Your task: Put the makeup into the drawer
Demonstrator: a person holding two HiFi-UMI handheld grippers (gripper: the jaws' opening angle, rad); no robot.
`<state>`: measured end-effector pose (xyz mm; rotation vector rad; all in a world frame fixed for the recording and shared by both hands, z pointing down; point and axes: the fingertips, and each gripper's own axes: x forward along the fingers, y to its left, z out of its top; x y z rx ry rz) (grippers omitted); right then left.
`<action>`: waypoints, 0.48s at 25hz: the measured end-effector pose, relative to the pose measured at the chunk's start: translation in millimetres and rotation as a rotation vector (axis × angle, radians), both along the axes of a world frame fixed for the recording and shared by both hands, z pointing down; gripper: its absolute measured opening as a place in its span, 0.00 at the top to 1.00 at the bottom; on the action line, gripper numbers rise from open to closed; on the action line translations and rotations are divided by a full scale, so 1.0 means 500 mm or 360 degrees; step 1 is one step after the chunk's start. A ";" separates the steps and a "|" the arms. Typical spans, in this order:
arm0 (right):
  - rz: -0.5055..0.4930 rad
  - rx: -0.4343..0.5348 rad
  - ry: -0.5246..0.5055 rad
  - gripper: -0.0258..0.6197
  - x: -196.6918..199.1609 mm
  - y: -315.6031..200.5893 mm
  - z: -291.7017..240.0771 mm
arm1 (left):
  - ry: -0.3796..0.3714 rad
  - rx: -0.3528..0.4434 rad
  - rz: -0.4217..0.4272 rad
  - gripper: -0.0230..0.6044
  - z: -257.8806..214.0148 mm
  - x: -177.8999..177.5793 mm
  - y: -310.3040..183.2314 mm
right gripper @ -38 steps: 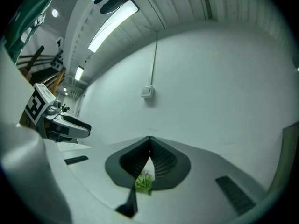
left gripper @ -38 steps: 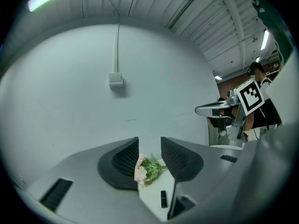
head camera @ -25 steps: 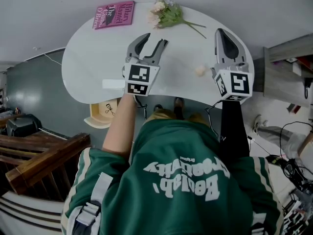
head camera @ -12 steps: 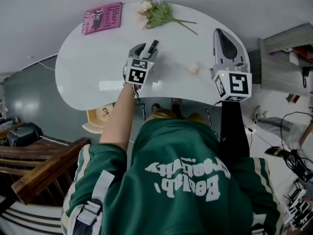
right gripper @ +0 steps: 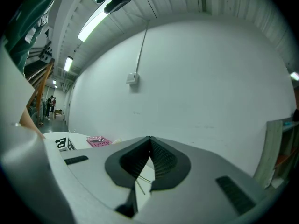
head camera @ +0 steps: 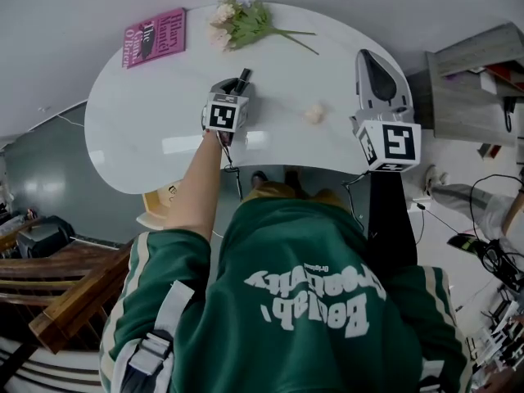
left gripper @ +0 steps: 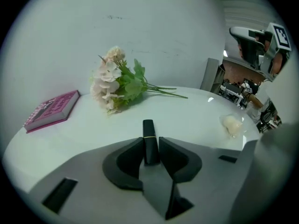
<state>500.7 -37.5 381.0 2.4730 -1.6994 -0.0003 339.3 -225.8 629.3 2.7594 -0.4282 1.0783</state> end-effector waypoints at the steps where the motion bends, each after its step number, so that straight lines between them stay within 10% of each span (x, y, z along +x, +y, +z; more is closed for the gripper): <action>1: 0.0000 -0.0002 0.0002 0.95 0.001 0.002 0.002 | -0.0011 -0.0005 0.0014 0.78 0.004 0.002 0.004; 12: 0.0005 0.0039 0.0001 0.95 0.005 0.007 -0.020 | 0.0180 0.0147 0.0020 0.79 -0.122 0.027 0.024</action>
